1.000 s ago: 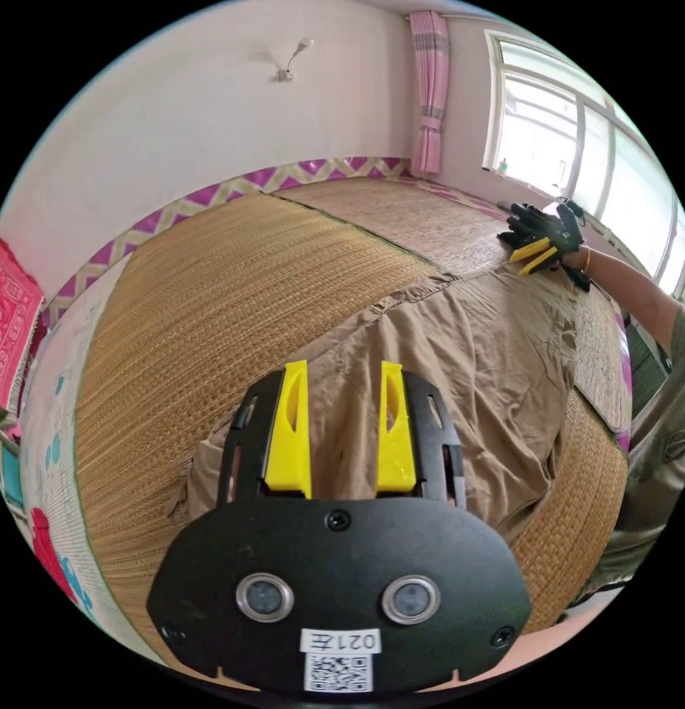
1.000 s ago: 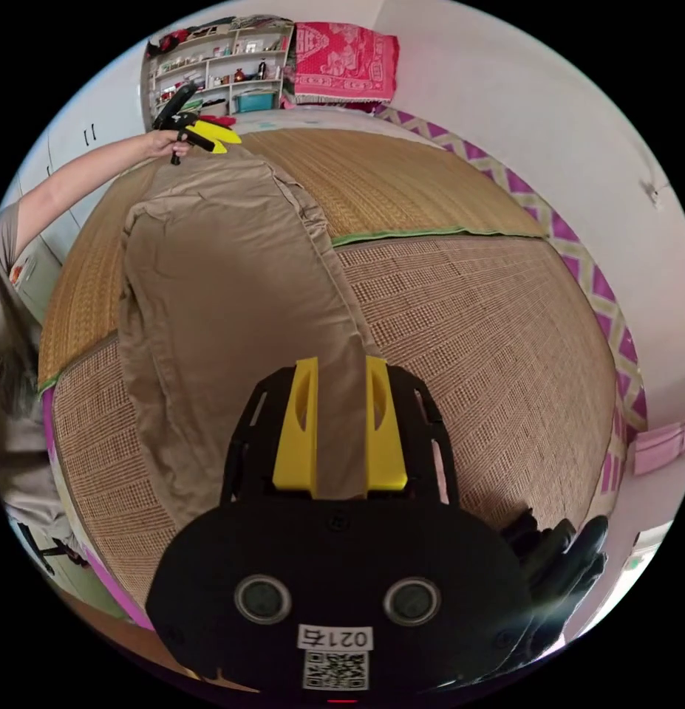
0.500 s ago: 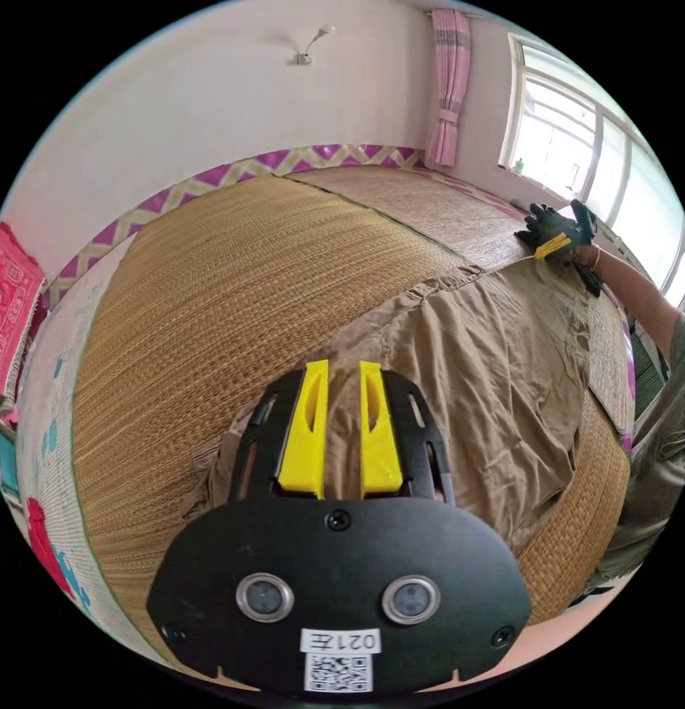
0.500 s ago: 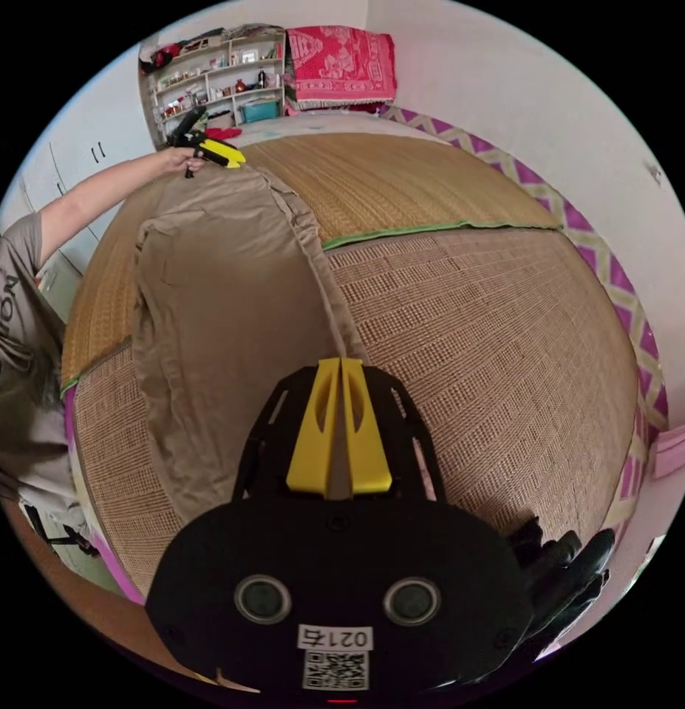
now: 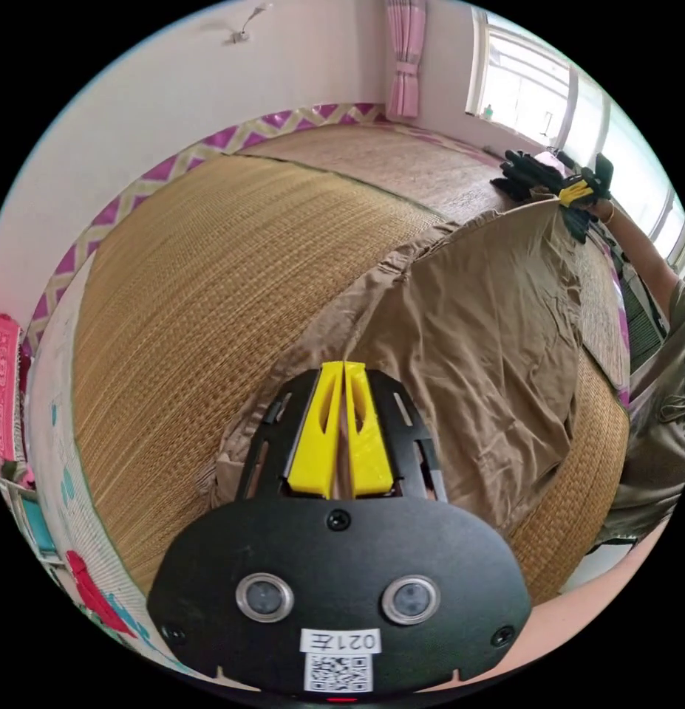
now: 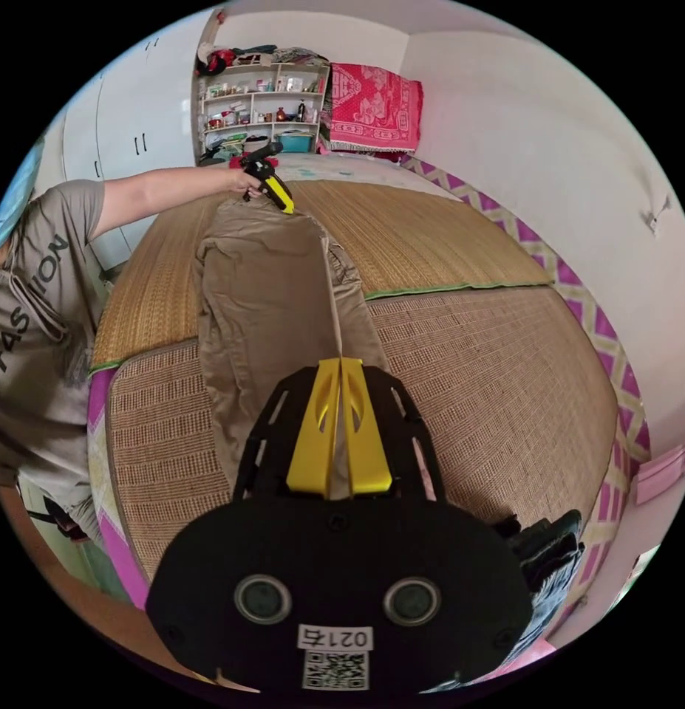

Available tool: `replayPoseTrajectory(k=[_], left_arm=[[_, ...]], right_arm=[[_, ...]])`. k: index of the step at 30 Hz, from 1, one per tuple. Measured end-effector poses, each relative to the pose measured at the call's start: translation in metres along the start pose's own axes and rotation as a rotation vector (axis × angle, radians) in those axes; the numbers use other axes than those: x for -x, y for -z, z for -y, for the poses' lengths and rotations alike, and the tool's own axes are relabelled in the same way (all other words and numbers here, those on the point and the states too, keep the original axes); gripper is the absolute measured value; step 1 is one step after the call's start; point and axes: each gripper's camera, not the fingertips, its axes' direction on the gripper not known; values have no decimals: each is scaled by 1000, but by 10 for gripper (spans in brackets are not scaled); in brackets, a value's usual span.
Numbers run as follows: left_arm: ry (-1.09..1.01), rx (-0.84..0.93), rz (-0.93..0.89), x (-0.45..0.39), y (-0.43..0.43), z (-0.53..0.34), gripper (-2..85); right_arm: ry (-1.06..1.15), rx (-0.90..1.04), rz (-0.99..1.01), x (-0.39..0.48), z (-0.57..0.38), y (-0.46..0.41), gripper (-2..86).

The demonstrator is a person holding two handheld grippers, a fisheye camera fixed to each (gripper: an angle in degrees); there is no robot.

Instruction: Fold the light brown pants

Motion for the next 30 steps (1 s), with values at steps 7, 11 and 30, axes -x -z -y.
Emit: replayPoseTrajectory(k=[7, 11, 30], left_arm=[[-69, -322, -3, -51, 150, -111, -9], [-165, -413, -27, -141, 241, -222, -10], [541, -771, -339, -277, 139, -637, -9]], right_arm=[[47, -66, -37, 55, -29, 73, -10], [91, -165, -9, 132, -74, 138, -10], [-345, -151, 131, 370, -296, 123, 109]])
